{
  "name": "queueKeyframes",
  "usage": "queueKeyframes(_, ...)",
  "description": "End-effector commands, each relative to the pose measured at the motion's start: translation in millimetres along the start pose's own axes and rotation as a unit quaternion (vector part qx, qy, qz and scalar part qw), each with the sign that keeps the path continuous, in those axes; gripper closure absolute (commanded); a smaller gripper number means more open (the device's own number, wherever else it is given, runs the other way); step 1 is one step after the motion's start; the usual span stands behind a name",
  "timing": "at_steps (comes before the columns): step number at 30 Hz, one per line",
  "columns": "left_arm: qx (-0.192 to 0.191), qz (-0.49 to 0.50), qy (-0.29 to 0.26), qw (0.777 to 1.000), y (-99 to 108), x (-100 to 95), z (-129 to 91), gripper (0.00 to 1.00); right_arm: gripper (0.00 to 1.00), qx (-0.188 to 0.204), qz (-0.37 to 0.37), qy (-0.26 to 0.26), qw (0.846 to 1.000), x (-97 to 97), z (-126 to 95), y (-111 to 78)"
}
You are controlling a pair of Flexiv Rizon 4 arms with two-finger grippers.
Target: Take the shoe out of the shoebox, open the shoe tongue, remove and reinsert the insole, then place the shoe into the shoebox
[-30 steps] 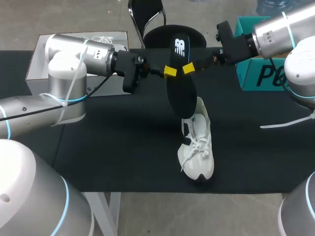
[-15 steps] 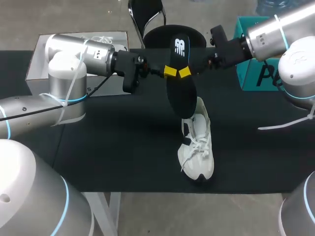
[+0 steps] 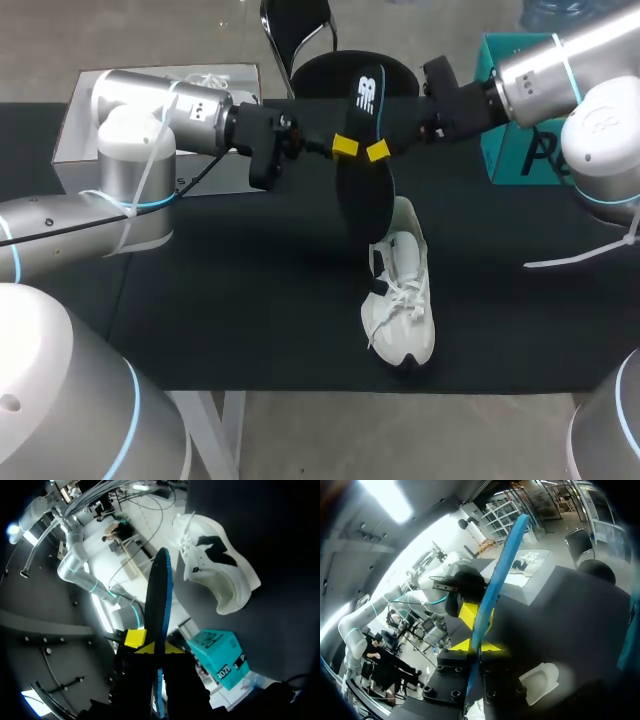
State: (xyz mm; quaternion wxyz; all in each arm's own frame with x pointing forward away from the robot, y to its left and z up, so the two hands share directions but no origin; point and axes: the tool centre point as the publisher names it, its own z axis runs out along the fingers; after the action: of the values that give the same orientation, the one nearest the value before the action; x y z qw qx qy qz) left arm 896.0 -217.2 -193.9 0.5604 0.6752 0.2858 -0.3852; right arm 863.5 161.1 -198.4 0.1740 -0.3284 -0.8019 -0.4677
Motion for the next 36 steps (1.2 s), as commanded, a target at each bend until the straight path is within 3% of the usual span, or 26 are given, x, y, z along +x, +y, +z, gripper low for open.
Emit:
queueKeyframes(1, 0.0, 0.001, 0.0, 1.0, 1, 0.5, 1, 1.0, 1.0, -0.001, 0.0, 0.0, 1.0, 0.3, 5, -1.1)
queueKeyframes(8, 0.0, 0.001, 0.0, 1.0, 1, 0.5, 1, 1.0, 1.0, -0.002, -0.001, -0.006, 1.0, 0.8, -1, -6.3)
queueKeyframes(9, 0.0, 0.001, 0.0, 1.0, 1, 0.5, 1, 0.86, 1.0, -0.002, -0.001, -0.008, 1.0, 0.6, -3, -7.6)
queueKeyframes(11, 0.0, 0.001, 0.0, 1.0, 1, 0.5, 1, 0.0, 1.0, -0.005, 0.0, -0.012, 1.0, 1.5, -8, -10.4)
queueKeyframes(17, 0.005, -0.009, -0.001, 1.0, 2, -0.6, 0, 0.0, 1.0, -0.01, 0.003, -0.025, 1.0, 1.1, -21, -16.3)
queueKeyframes(24, 0.042, -0.08, 0.088, 0.992, -10, 6.9, -22, 0.0, 1.0, -0.008, 0.013, -0.046, 0.999, -3.7, -43, -29.1)
queueKeyframes(27, 0.028, -0.154, 0.117, 0.981, -23, 20.2, -43, 0.0, 1.0, -0.009, 0.013, -0.061, 0.998, -3.9, -55, -31.5)
queueKeyframes(31, -0.005, -0.259, 0.11, 0.96, -42, 33.1, -65, 0.0, 1.0, -0.011, 0.011, -0.073, 0.997, -3.4, -66, -30.4)
queueKeyframes(36, -0.033, -0.323, 0.114, 0.939, -59, 43.2, -82, 0.0, 1.0, -0.012, 0.009, -0.079, 0.997, -4.6, -72, -27.1)
